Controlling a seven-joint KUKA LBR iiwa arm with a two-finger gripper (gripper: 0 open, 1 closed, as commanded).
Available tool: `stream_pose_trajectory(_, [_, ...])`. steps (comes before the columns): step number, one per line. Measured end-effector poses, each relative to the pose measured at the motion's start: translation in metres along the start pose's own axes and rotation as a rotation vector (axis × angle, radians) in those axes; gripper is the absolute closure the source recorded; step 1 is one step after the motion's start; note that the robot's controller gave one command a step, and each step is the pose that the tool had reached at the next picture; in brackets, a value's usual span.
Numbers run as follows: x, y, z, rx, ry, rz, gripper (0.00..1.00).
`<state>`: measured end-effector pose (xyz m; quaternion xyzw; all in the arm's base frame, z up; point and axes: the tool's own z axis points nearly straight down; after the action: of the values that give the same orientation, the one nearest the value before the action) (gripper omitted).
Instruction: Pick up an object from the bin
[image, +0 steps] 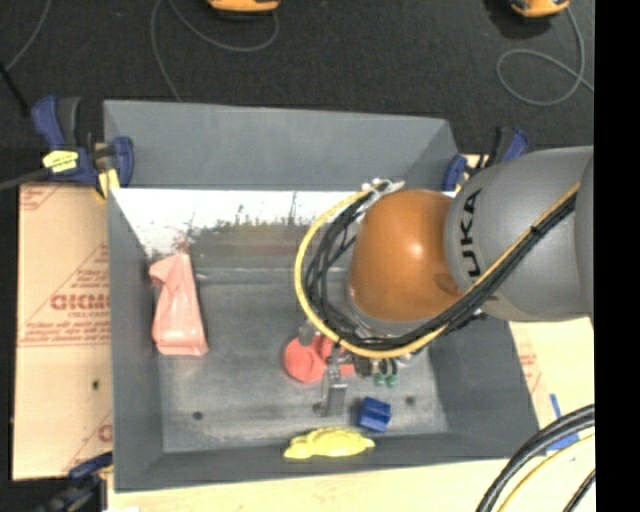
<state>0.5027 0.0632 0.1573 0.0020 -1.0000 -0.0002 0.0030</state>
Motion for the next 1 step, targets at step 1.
stream_pose_trajectory(1, [-0.0017, -0.0003, -0.0044, -0.001, -0.008, 0.002, 0.0])
